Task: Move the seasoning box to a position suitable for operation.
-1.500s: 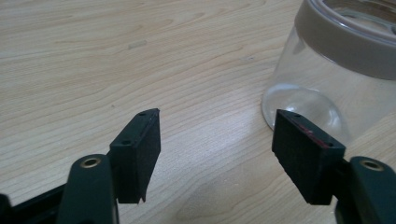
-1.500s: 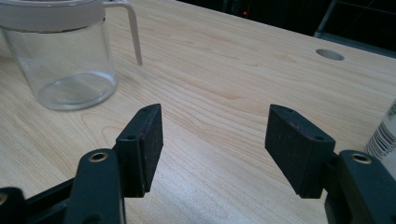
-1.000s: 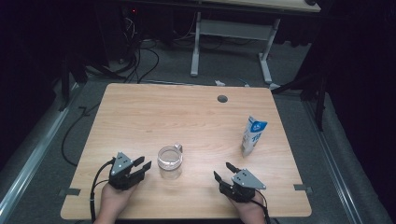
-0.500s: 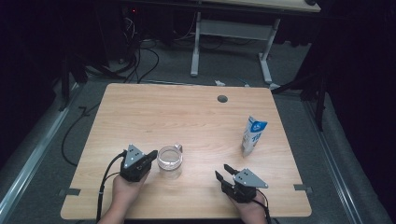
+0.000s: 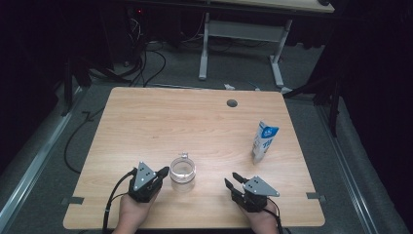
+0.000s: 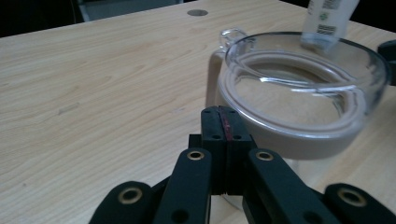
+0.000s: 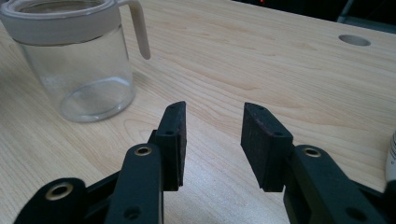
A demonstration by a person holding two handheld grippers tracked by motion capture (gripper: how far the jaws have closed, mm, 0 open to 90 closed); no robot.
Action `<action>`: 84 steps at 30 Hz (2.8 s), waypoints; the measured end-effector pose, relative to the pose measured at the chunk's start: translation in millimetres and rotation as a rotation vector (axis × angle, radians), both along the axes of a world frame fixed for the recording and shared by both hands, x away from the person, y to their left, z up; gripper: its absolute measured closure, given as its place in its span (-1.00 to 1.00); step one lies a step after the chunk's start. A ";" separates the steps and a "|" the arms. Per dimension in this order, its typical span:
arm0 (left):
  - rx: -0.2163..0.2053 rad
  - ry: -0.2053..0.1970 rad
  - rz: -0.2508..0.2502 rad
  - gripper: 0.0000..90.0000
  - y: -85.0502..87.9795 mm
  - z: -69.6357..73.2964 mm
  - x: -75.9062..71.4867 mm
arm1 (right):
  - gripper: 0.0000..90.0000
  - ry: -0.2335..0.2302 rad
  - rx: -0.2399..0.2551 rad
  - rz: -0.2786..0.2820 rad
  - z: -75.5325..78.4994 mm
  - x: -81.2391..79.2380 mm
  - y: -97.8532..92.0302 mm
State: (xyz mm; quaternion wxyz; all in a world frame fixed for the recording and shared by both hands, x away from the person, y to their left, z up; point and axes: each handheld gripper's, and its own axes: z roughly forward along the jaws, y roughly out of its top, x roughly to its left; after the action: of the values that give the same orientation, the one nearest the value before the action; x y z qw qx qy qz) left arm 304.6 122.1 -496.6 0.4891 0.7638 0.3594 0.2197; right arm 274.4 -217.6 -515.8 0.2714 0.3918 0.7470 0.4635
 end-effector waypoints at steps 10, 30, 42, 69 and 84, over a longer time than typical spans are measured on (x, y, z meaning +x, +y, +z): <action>0.012 0.025 -0.057 0.96 -14.7 -9.6 -15.9 | 0.49 0.011 -0.011 0.017 0.3 -1.6 3.9; 0.017 0.066 -0.080 0.67 -7.9 -15.1 -17.5 | 1.00 -0.009 -0.016 0.084 11.9 -11.2 34.6; -0.074 0.109 0.068 0.54 41.7 -5.8 1.4 | 1.00 -0.001 -0.027 0.070 15.8 3.8 51.5; -0.049 0.074 -0.068 1.00 -16.8 -7.0 -27.0 | 0.99 0.057 -0.049 0.029 -2.8 -5.2 29.3; -0.020 0.073 -0.156 0.96 -58.9 -6.0 -31.2 | 0.99 0.034 -0.038 0.036 4.2 -12.2 26.0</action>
State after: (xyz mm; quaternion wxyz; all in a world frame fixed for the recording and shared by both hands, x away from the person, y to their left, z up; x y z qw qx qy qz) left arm 273.4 63.2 -502.6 0.4987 0.7922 0.3186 0.1494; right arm 262.2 -191.6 -511.6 0.2577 0.3810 0.7670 0.4474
